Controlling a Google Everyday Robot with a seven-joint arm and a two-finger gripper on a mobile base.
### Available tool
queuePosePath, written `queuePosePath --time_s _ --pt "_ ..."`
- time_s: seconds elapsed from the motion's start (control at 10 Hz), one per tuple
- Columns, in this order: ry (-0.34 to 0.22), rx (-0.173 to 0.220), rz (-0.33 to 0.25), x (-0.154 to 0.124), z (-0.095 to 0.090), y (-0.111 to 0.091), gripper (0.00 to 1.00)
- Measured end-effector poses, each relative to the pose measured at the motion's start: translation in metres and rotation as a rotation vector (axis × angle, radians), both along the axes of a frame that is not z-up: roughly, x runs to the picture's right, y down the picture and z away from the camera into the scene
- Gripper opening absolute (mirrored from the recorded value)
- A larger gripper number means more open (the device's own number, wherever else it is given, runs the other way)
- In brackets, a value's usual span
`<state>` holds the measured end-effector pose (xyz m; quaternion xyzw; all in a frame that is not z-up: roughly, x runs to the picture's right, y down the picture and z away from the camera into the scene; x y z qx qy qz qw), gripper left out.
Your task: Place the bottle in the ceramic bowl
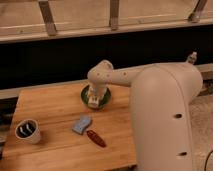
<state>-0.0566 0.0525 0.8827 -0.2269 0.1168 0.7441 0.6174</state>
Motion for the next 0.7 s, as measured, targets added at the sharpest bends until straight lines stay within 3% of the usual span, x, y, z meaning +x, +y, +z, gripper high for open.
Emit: queuePosePath --time_s 0.3,0.5,0.6,0.7 --pt "-0.083 0.101 0.057 -0.004 -0.005 -0.012 0.01" --pt "-0.091 0.113 0.052 -0.013 -0.01 -0.016 0.04" --pt "-0.09 0.111 0.052 -0.012 -0.01 -0.015 0.1" --pt "-0.088 0.112 0.053 -0.011 -0.01 -0.015 0.22"
